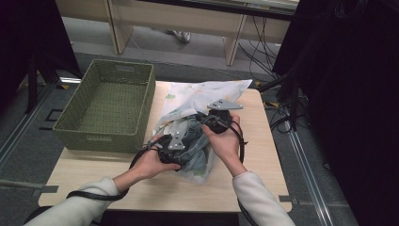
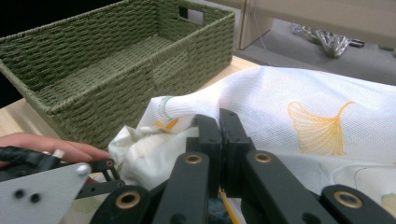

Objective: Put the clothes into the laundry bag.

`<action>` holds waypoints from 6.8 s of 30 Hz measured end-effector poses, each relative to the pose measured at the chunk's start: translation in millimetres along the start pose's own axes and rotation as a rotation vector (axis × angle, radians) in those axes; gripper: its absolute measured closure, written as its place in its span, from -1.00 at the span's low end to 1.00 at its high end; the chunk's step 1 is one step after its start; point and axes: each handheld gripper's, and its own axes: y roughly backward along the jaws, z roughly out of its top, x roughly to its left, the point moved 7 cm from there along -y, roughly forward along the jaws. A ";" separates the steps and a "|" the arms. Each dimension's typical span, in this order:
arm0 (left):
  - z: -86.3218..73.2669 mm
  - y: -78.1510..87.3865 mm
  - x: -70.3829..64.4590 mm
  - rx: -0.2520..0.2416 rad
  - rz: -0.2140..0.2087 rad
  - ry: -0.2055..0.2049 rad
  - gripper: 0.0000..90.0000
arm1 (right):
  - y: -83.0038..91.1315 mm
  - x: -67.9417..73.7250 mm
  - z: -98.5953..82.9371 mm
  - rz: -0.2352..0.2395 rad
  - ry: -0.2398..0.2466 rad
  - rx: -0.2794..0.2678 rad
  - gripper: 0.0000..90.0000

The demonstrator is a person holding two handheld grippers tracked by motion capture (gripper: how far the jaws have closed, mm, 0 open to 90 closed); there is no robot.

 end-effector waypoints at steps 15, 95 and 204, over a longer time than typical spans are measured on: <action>-7.5 -30.2 -2.3 0.088 -0.065 0.064 0.36 | -2.5 1.9 -2.2 0.007 -0.001 0.011 1.00; 8.2 31.6 -6.2 -0.146 0.061 -0.011 -0.36 | 0.4 -0.8 1.0 0.007 -0.019 -0.011 1.00; -8.0 -32.2 10.8 0.029 0.086 -0.077 -0.20 | 0.2 -0.2 0.2 0.018 -0.027 -0.004 1.00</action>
